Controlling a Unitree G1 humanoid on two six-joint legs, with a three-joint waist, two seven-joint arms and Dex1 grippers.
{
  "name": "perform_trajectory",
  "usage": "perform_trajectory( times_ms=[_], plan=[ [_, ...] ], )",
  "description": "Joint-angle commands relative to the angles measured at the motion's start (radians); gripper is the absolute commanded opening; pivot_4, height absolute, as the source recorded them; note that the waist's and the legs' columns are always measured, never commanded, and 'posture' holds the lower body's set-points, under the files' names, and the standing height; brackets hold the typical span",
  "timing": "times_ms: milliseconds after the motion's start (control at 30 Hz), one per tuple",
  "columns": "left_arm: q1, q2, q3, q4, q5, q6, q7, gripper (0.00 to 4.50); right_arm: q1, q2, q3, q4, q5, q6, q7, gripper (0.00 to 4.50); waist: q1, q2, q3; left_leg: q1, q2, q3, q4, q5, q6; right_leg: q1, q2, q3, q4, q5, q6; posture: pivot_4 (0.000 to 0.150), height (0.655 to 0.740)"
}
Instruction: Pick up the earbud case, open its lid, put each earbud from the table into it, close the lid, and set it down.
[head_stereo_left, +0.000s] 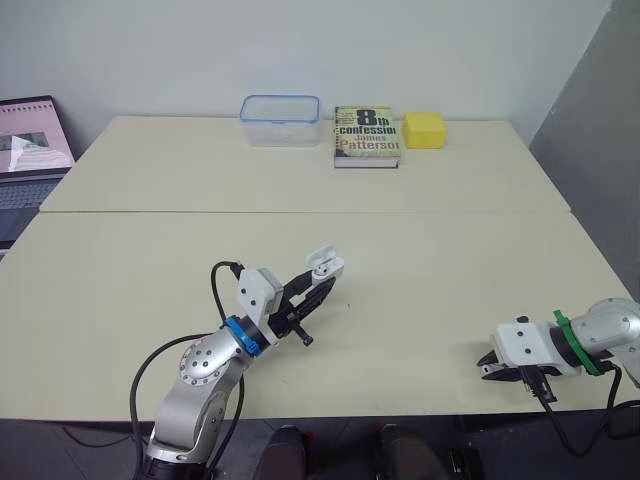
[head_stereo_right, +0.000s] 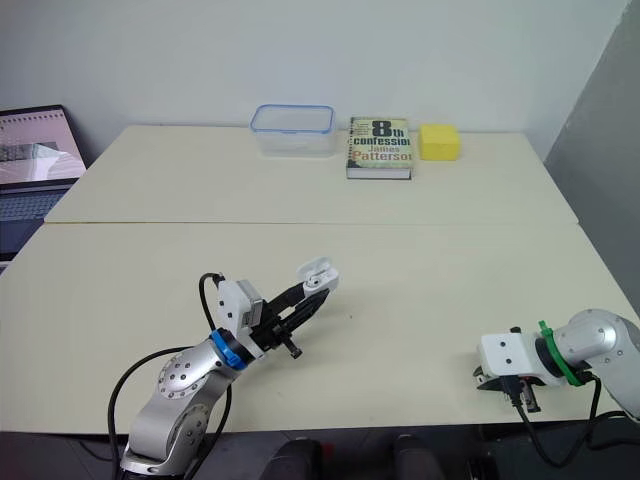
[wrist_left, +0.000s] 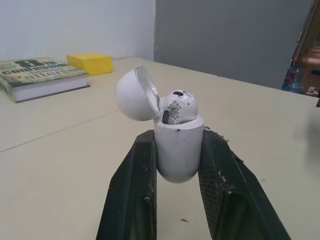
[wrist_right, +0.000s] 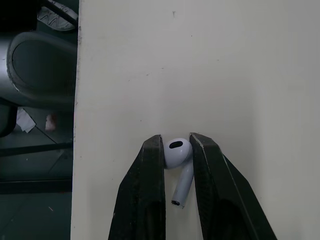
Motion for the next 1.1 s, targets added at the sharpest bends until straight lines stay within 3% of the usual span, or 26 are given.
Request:
perform_trajectory(
  times_ms=[33, 67, 300, 467, 633, 733, 933, 1100],
  plan=[
    [-0.003, 0.002, 0.001, -0.055, -0.019, 0.000, 0.003, 0.75, -0.011, 0.008, 0.038, 0.026, -0.036, -0.016, 0.030, 0.39, 0.000, 0.000, 0.000, 0.000, 0.000, 0.000, 0.000, 0.000, 0.000, 0.000, 0.000, 0.000, 0.000, 0.000, 0.000, 0.150, 0.7400],
    [-0.003, 0.002, 0.000, -0.055, -0.019, 0.001, 0.004, 0.75, -0.017, 0.011, 0.042, 0.031, -0.038, -0.016, 0.036, 0.39, 0.000, 0.000, 0.000, 0.000, 0.000, 0.000, 0.000, 0.000, 0.000, 0.000, 0.000, 0.000, 0.000, 0.000, 0.000, 0.150, 0.7400],
    [-0.007, -0.003, -0.001, -0.053, -0.016, 0.006, 0.004, 0.75, -0.062, 0.043, 0.057, 0.080, -0.079, -0.073, 0.022, 2.72, 0.000, -0.001, -0.001, 0.000, 0.000, 0.000, 0.000, 0.000, 0.000, 0.001, 0.000, 0.000, 0.000, 0.000, 0.000, 0.150, 0.7400],
    [-0.006, -0.006, -0.006, -0.051, -0.014, 0.005, 0.004, 0.75, -0.038, 0.012, -0.012, 0.012, -0.018, -0.058, 0.034, 4.42, 0.002, -0.001, -0.001, 0.000, 0.000, -0.001, 0.000, 0.000, 0.000, 0.001, 0.000, -0.001, 0.000, 0.000, 0.000, 0.150, 0.7400],
    [-0.007, -0.008, -0.007, -0.043, -0.014, 0.001, 0.002, 0.75, 0.079, -0.077, -0.159, -0.162, 0.073, 0.068, 0.040, 4.46, 0.006, 0.001, 0.000, -0.001, 0.000, 0.000, 0.000, 0.000, 0.000, 0.000, 0.000, 0.000, 0.000, 0.000, 0.000, 0.150, 0.7400],
    [-0.008, -0.010, -0.009, -0.035, -0.013, -0.003, -0.001, 0.75, 0.144, -0.104, -0.221, -0.298, 0.028, 0.235, -0.039, 4.46, 0.005, 0.001, 0.000, 0.000, 0.000, 0.000, 0.000, 0.000, 0.000, 0.000, 0.000, 0.000, 0.001, 0.000, 0.000, 0.150, 0.7400],
    [-0.012, -0.018, -0.024, -0.028, -0.008, -0.006, -0.003, 0.75, 0.122, -0.083, -0.145, -0.499, -0.029, 0.643, -0.188, 4.46, 0.004, 0.001, 0.000, 0.000, 0.000, 0.000, 0.000, 0.000, -0.001, 0.000, 0.000, 0.000, 0.001, 0.000, 0.000, 0.150, 0.7400],
    [-0.010, -0.018, -0.028, -0.030, -0.007, -0.007, -0.002, 0.75, 0.084, -0.088, -0.042, -0.460, -0.082, 0.665, -0.223, 4.46, 0.003, 0.001, 0.000, -0.001, -0.001, 0.000, 0.000, 0.000, -0.001, 0.000, -0.001, 0.000, 0.000, 0.000, 0.000, 0.150, 0.7400]
  ],
)
